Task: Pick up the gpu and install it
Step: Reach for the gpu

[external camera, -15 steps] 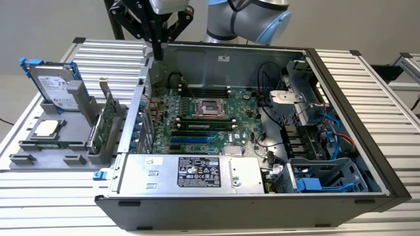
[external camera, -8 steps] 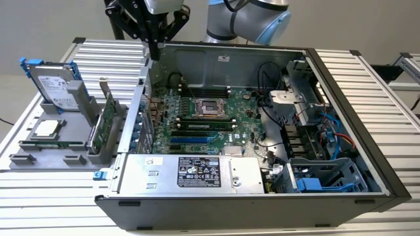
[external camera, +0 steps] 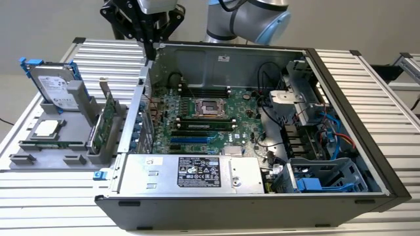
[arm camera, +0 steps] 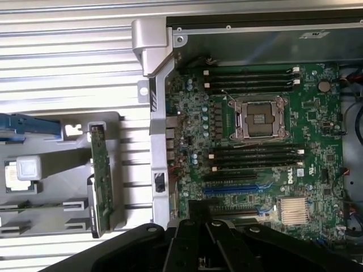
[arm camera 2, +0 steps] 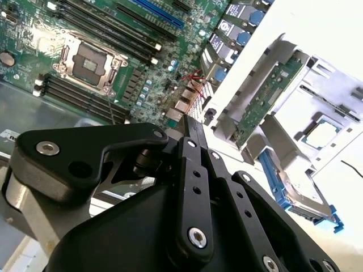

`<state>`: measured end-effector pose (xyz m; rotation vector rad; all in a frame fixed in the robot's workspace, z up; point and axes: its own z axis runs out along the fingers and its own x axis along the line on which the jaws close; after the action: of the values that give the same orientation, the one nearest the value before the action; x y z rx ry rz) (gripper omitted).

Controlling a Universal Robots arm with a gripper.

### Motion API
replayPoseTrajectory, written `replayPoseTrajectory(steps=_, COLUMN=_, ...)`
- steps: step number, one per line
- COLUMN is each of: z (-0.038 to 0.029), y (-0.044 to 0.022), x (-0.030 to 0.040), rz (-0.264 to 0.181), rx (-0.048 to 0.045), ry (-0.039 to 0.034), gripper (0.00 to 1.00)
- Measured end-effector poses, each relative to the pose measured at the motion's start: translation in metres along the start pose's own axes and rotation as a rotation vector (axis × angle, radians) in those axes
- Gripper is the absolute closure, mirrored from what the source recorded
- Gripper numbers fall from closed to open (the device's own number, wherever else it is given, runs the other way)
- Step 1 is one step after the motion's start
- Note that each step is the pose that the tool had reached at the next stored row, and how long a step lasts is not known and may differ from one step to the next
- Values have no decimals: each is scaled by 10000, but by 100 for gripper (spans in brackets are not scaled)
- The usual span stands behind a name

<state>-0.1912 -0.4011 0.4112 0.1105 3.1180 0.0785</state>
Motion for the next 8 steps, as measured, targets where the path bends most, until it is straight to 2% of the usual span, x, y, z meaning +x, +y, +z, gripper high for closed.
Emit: replayPoseTrajectory(steps=8, z=-3, y=-12, x=99, rz=0, rx=-13, ry=-4, gripper=100)
